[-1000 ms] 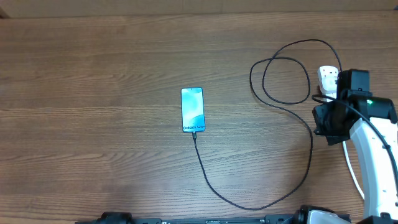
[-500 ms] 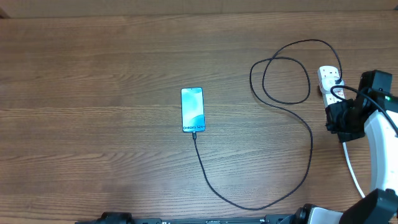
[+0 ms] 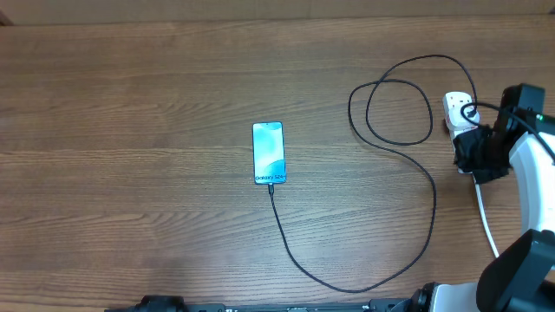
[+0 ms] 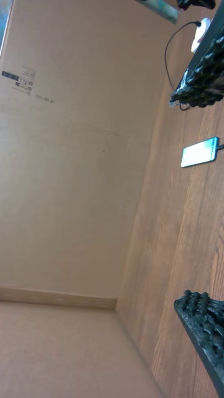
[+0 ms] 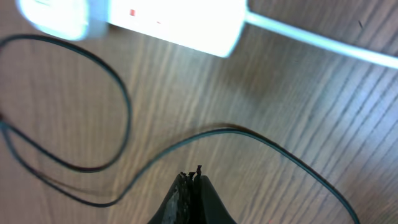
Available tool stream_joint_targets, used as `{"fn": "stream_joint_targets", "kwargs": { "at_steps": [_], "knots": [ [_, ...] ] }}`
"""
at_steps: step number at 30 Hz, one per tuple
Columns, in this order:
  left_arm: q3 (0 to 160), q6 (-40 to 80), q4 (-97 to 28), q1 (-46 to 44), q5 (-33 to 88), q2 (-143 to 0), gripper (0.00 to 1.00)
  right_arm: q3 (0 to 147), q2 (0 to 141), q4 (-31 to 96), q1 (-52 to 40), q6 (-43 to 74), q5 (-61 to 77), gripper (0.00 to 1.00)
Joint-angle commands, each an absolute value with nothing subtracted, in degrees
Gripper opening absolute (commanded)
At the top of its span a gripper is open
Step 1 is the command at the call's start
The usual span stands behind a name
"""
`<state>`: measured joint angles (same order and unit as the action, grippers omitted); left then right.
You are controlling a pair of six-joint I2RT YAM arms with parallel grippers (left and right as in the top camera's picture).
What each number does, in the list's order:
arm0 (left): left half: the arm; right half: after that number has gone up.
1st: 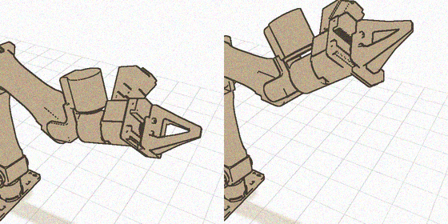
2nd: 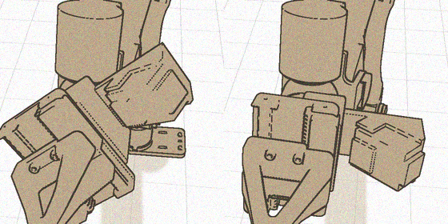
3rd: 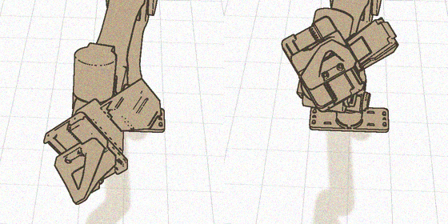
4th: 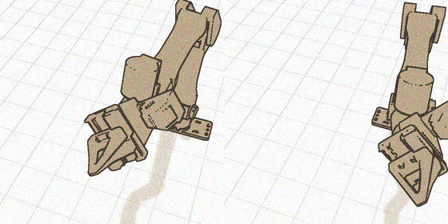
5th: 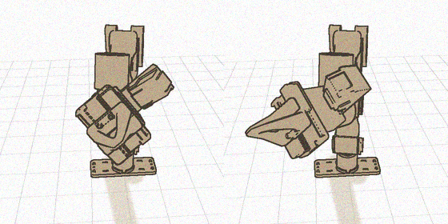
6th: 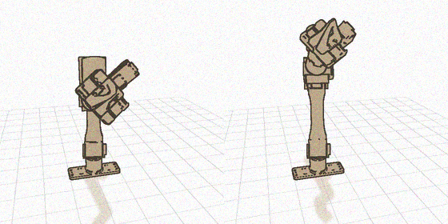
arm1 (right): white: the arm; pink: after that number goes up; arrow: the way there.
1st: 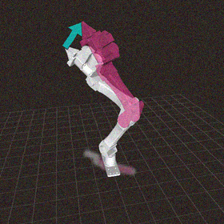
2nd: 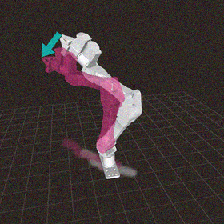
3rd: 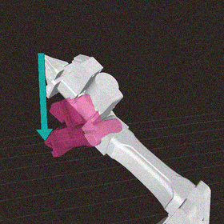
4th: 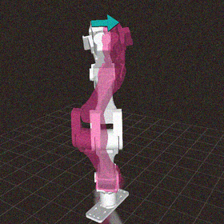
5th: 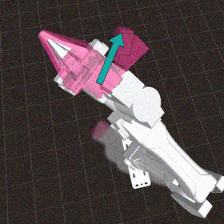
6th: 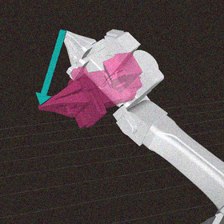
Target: Plug charger to phone and switch on socket
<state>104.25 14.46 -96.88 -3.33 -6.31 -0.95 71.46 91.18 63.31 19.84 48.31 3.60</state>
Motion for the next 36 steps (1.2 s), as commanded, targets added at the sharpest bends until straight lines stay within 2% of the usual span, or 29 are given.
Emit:
{"fn": "stream_joint_targets", "kwargs": {
  "at_steps": [1,14,21,36],
  "knots": [
    [104.22,13.76,-96.77,-3.03,-7.03,-0.27,1.0,77.23,93.91,64.4,20.01,47.42,2.22,0.04],
    [104.22,13.76,-96.77,-3.03,-7.03,-0.27,1.0,95.35,113.58,69.6,24.34,48.34,0.1,0.04],
    [104.22,13.74,-96.77,-3.03,-7.03,-0.27,1.0,95.9,120.18,66.83,31.05,47.42,5.39,0.04],
    [104.22,13.76,-96.77,-3.01,-7.03,-0.27,1.0,95.98,121.56,59.94,31.88,48.18,9.19,0.04]
  ]
}}
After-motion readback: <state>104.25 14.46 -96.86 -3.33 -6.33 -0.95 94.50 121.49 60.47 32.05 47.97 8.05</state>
